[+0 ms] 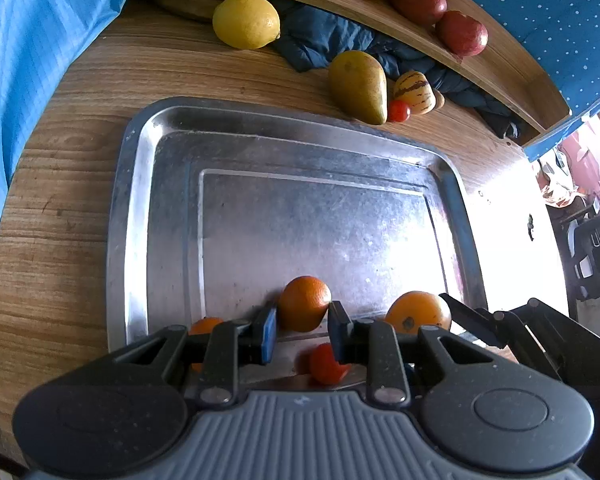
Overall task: Organize fruits
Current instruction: 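Open the left tool releasing the orange while the right tool releases the striped fruit on the tray, then move both tools back from the tray toward the fruits under the shelf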
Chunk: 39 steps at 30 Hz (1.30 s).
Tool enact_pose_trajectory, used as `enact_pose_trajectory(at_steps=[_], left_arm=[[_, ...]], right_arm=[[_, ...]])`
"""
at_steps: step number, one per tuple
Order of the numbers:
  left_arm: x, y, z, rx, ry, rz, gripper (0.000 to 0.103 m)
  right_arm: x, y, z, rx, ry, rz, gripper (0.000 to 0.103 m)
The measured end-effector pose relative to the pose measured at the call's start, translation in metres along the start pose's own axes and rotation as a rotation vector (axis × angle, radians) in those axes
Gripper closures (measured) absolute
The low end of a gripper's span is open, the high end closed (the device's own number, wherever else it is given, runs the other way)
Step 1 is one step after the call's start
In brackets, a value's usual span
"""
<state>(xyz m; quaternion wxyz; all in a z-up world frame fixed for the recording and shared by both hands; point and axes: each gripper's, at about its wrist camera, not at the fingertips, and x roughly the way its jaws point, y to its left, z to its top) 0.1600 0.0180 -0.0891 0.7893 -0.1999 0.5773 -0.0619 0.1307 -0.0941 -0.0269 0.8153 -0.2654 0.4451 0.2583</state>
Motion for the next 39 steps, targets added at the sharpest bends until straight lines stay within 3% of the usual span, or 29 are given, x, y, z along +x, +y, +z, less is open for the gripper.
enact_pose_trajectory(at_steps=[12, 17, 30, 34, 39], left_arm=[[-0.003, -0.001, -0.005, -0.002, -0.007, 0.008, 0.074], [-0.008, -0.001, -0.01, -0.008, -0.023, 0.012, 0.068], [-0.036, -0.004, -0.025, -0.009, -0.083, 0.032, 0.036], [-0.047, -0.003, -0.033, -0.006, -0.092, 0.069, 0.023], [-0.058, 0.005, -0.044, -0.013, -0.081, 0.122, 0.015]], right_arm=[[0.001, -0.001, -0.001, 0.013, 0.001, 0.0, 0.053], [0.0, -0.001, -0.002, 0.017, -0.005, -0.002, 0.053], [-0.017, -0.004, -0.009, 0.043, -0.038, -0.004, 0.044], [-0.026, -0.005, -0.012, 0.063, -0.052, 0.002, 0.038], [-0.038, -0.009, -0.014, 0.111, -0.073, 0.016, 0.03]])
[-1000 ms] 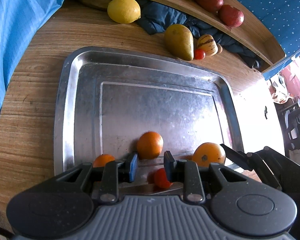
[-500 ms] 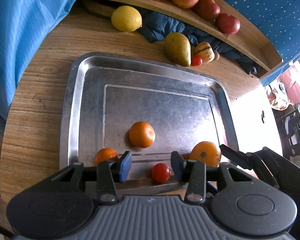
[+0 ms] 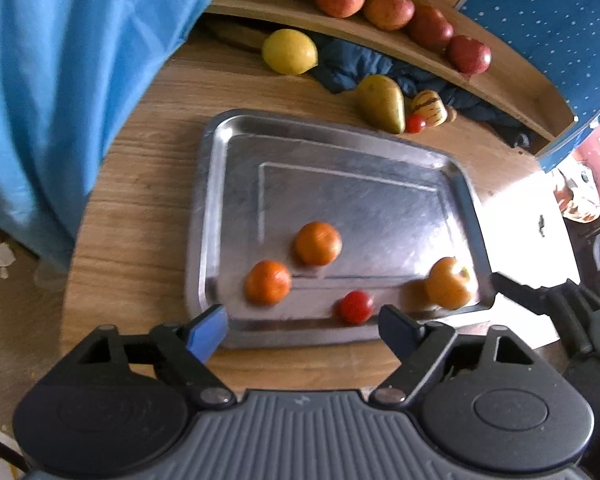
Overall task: Organize fruits
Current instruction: 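Move both tools back from the tray toward the fruits under the shelf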
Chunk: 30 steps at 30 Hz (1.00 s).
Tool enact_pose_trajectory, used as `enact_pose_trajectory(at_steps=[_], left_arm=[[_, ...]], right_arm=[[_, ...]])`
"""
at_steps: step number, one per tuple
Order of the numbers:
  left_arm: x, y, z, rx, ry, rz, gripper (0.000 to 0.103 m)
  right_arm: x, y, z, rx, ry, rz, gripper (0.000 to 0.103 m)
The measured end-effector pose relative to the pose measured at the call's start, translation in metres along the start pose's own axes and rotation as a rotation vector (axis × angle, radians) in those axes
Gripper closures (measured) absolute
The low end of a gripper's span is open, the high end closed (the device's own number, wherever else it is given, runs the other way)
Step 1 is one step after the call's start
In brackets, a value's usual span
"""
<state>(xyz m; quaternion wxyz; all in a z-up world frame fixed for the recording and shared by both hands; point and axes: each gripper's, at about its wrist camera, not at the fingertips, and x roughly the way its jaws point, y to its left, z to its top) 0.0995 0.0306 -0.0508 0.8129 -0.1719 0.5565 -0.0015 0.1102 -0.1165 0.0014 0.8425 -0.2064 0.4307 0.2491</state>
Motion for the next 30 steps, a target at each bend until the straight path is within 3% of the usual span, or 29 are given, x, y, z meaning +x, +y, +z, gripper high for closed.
enact_pose_trajectory(at_steps=[7, 14, 22, 30], left_arm=[[-0.004, 0.007, -0.01, 0.011, 0.033, 0.088, 0.006], [-0.001, 0.006, -0.01, 0.03, 0.074, 0.153, 0.003], [0.004, 0.002, -0.002, 0.063, 0.102, 0.195, 0.001], [0.009, 0.005, 0.013, 0.091, 0.106, 0.218, 0.001]], right_arm=[[-0.015, -0.008, -0.003, 0.077, 0.003, 0.012, 0.016], [-0.018, -0.017, -0.01, 0.149, 0.07, 0.006, 0.004], [-0.012, -0.024, -0.016, 0.199, 0.148, -0.003, 0.001], [-0.004, -0.031, -0.009, 0.227, 0.169, 0.003, 0.001]])
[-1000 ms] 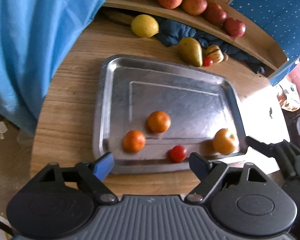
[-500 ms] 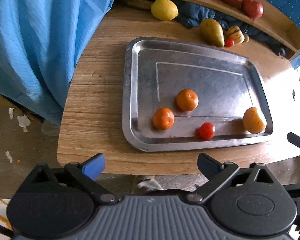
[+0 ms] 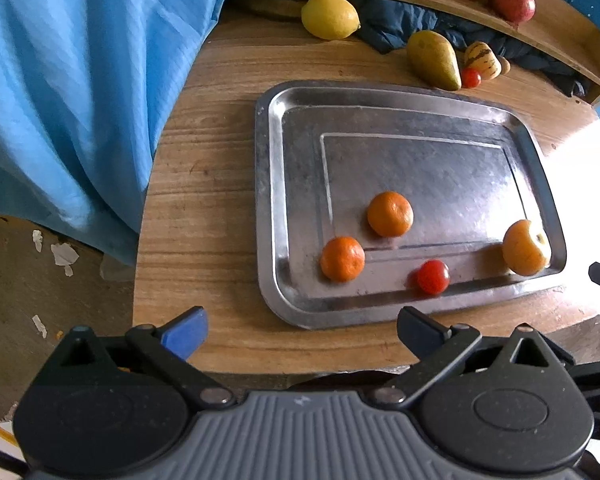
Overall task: Organize fruits
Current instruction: 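Move both tools back from the tray toward the fruits under the shelf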
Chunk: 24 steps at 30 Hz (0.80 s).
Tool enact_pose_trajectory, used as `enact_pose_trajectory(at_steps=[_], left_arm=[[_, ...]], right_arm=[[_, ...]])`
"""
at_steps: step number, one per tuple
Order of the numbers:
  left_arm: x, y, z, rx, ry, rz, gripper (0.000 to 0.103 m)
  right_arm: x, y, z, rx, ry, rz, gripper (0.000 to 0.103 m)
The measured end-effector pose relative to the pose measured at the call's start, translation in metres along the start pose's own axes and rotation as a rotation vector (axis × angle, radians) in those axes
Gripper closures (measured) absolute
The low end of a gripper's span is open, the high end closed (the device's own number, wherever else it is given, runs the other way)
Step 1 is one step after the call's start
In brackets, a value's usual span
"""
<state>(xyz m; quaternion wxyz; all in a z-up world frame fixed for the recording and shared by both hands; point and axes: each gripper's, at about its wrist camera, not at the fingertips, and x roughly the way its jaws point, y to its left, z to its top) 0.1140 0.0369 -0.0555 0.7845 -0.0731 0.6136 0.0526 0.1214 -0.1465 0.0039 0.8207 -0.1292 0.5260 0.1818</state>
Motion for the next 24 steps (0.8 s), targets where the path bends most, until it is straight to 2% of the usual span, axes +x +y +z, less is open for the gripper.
enact_pose_trajectory(at_steps=[24], left_arm=[[0.021, -0.003, 0.077, 0.079, 0.002, -0.004, 0.001]], right_arm=[[0.022, -0.023, 0.05, 0.074, -0.014, -0.034, 0.001]])
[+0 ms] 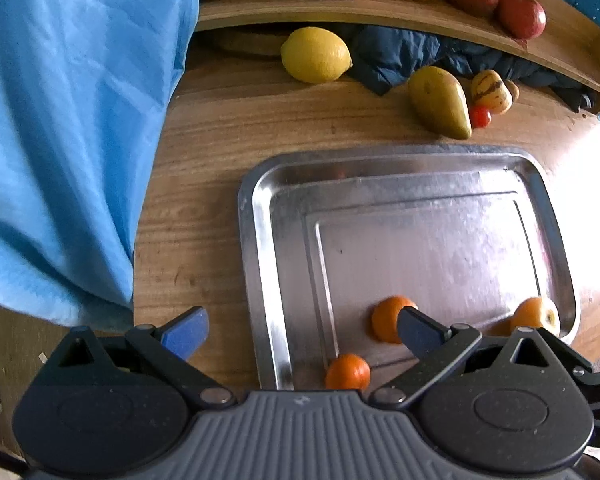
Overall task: Organize fruits
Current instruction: 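Move both tools back from the tray toward the fruits under the shelf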
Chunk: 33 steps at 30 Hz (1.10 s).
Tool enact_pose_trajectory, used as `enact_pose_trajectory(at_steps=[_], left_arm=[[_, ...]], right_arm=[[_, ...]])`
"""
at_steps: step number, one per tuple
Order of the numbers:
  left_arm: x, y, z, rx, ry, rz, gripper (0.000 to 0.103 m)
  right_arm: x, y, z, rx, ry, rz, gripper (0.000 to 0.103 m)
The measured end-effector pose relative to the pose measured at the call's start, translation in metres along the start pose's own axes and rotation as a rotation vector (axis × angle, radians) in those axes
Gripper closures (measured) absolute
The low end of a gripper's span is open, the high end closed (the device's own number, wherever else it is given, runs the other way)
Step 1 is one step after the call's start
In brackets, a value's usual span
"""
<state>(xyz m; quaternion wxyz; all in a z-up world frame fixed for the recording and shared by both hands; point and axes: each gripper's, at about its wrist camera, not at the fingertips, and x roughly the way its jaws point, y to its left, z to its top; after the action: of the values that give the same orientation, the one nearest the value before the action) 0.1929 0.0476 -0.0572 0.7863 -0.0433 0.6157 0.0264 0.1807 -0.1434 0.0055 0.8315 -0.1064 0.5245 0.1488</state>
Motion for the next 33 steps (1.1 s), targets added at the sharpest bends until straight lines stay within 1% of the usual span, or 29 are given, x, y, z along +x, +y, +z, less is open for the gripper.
enact_pose_trajectory(at_steps=[18, 26, 33], left_arm=[[0.016, 0.003, 0.045, 0.034, -0.02, 0.009, 0.001], [0.028, 0.002, 0.066, 0.053, -0.022, -0.016, 0.001], [0.038, 0.006, 0.082, 0.046, -0.024, -0.042, 0.001]], right_arm=[[0.024, 0.001, 0.033, 0.031, -0.012, -0.016, 0.001], [0.035, 0.002, 0.042, 0.044, 0.001, -0.031, 0.001], [0.044, 0.005, 0.053, 0.042, 0.003, -0.04, 0.001]])
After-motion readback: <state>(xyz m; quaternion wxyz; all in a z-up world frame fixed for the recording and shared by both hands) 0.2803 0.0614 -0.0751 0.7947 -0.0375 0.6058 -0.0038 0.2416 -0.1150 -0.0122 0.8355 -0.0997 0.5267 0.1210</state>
